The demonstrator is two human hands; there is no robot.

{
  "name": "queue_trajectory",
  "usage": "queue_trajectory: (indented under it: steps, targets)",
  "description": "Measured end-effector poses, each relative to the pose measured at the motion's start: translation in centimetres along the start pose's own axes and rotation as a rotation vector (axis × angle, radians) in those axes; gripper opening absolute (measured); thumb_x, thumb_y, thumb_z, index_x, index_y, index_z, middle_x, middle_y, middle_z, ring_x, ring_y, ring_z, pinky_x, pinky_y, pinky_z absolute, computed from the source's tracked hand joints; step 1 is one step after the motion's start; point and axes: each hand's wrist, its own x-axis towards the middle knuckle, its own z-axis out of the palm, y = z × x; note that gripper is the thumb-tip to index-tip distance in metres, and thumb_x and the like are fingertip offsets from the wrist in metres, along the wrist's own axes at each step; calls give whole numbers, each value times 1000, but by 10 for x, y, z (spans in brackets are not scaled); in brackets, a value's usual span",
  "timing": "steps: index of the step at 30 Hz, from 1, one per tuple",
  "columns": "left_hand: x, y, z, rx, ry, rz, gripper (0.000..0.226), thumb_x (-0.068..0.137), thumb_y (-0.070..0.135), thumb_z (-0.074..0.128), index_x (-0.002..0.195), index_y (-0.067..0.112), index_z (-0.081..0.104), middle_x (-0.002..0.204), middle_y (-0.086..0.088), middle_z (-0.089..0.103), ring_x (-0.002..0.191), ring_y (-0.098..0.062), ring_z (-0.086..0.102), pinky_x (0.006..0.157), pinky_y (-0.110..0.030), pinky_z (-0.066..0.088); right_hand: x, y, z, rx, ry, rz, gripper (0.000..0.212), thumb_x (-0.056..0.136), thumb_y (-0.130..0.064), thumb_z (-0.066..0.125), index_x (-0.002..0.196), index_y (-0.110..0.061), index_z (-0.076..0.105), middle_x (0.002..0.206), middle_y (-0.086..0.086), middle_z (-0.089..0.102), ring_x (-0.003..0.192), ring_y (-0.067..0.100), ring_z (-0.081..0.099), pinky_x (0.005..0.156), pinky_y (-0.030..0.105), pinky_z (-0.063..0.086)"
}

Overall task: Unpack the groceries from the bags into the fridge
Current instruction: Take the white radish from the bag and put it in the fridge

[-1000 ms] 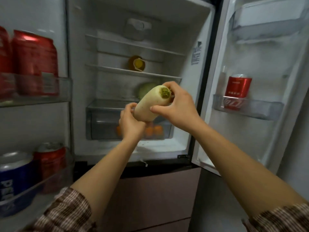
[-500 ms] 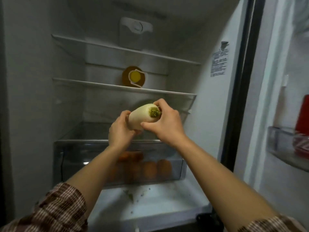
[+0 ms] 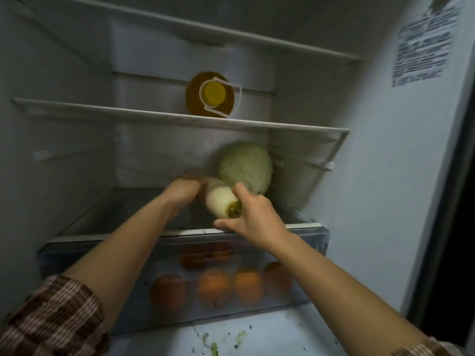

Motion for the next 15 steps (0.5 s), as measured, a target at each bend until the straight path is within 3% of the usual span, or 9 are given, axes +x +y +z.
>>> queue_trajectory:
  steps: [3,7,10,13,15]
  targets:
    - [15,-2,2,-39,-19,-22,15,92,22,61,103,14,66,111,-12,66,100,-25,62,94,-40,50,7,7,10,80,-64,-46,53,73,-46,79,107,-12,56,101,12,69,96,31,63,78,41,49]
    - [26,-10,-8,-150,-83,-63,32,90,21,65,117,5,64,116,-12,66,98,-22,64,77,-30,54,9,8,21,135,-36,-57,57,74,-48,77,120,-19,60,116,3,68,108,21,61,89,37,49]
    - [14,-5,-2,-124,-98,-54,31,96,23,56,122,5,59,113,-10,64,94,-21,63,68,-24,54,5,8,23,150,-4,-35,57,76,-47,75,123,-20,58,119,-1,67,111,20,60,90,35,48]
    - [1,3,8,-45,24,-41,30,98,26,52,118,6,61,109,-11,62,94,-23,60,82,-33,51,-1,10,19,195,-34,4,62,76,-47,75,129,-22,54,125,-2,64,116,16,56,93,30,45]
    - [-9,4,6,-99,105,-73,22,94,26,58,106,9,65,107,-13,65,97,-27,63,90,-40,51,-9,10,13,225,-52,39,71,75,-51,75,135,-24,49,131,-2,60,122,14,53,96,27,43]
